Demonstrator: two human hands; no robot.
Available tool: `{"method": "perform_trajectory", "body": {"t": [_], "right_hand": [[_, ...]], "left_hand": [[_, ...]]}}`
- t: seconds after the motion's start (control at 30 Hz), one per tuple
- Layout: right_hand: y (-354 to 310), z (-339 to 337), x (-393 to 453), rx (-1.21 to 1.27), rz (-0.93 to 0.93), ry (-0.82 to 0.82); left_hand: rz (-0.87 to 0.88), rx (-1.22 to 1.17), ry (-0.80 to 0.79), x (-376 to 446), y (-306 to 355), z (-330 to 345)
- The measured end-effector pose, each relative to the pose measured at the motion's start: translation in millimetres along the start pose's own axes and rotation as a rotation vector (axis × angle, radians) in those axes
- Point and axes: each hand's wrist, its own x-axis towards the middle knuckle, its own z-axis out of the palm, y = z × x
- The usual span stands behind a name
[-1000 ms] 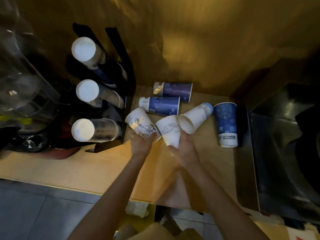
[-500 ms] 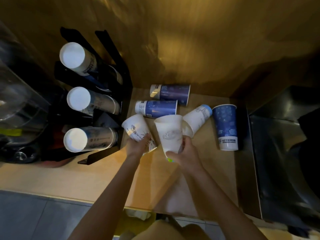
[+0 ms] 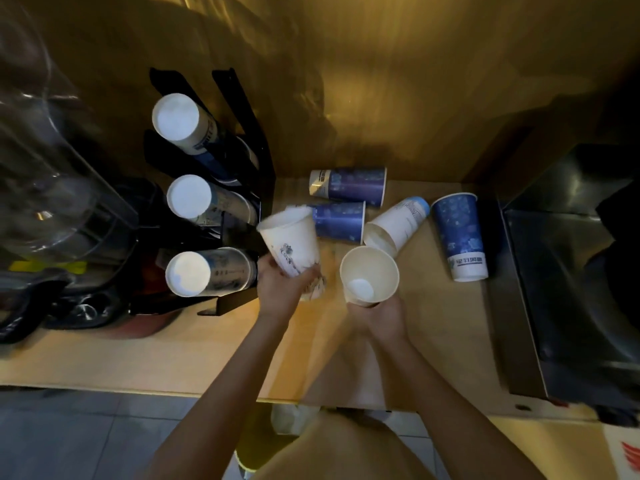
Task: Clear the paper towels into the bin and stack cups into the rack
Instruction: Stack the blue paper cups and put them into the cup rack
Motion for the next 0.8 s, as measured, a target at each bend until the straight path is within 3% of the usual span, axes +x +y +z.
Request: {"method": "perform_trajectory", "body": {"t": [0.13,0.27,0.8], "right_hand": [[-3.4,-3.1,0.8,0.001,0.049,-0.025],[-10.0,-13.8,-1.7,0.036,0.020,-0.068],[0.5,-16.4,3.1,0.056,-0.098,-0.055]], "left_hand": [[0.348,-0.041,-0.057,-18.7,40.1,-1.0],[0.487,0.041,-0.204,-33.7,42.0,19.8],[0.411,0.197,-0.327,-43.0,-0.9,55.4]]}}
